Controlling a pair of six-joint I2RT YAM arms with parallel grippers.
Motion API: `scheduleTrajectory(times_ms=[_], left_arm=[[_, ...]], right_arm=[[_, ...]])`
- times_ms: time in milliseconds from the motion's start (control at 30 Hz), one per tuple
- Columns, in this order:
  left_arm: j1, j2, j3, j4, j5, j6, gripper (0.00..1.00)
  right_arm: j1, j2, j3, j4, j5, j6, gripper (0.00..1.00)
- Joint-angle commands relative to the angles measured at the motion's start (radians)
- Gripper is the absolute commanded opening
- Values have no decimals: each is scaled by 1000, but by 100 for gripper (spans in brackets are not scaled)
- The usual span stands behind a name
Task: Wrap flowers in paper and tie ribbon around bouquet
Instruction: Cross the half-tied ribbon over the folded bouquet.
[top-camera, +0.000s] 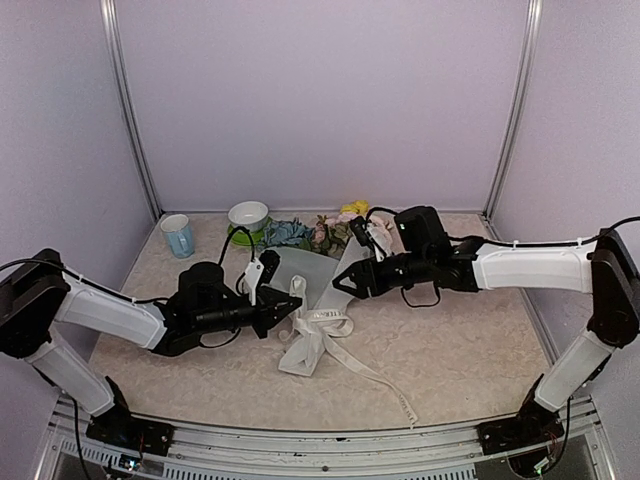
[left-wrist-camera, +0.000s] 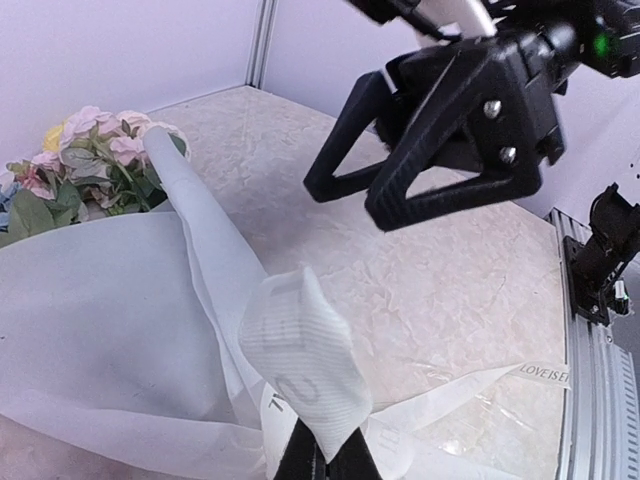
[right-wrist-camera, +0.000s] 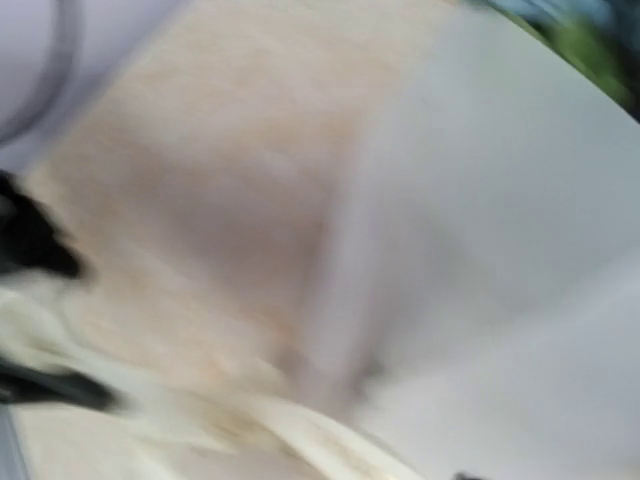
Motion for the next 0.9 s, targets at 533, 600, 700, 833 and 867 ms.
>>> scheduleTrajectory(times_ms=[533, 600, 700, 833, 867], left_arm=[[7, -25, -2, 72, 69, -30, 0], [6, -30, -6, 80, 76, -26, 0], [6, -35, -8, 81, 81, -23, 0], [5, -33, -4, 94, 93, -21, 0], [4, -25, 0, 102, 93, -22, 0]], right_arm=[[-39, 266, 8, -25, -94, -223, 29], [-39, 273, 16, -33, -91, -234, 16], [-38, 256, 29, -47, -84, -236, 0], [-25, 197, 27, -40, -99, -246, 0], [-21, 181, 20, -41, -107, -250, 0]])
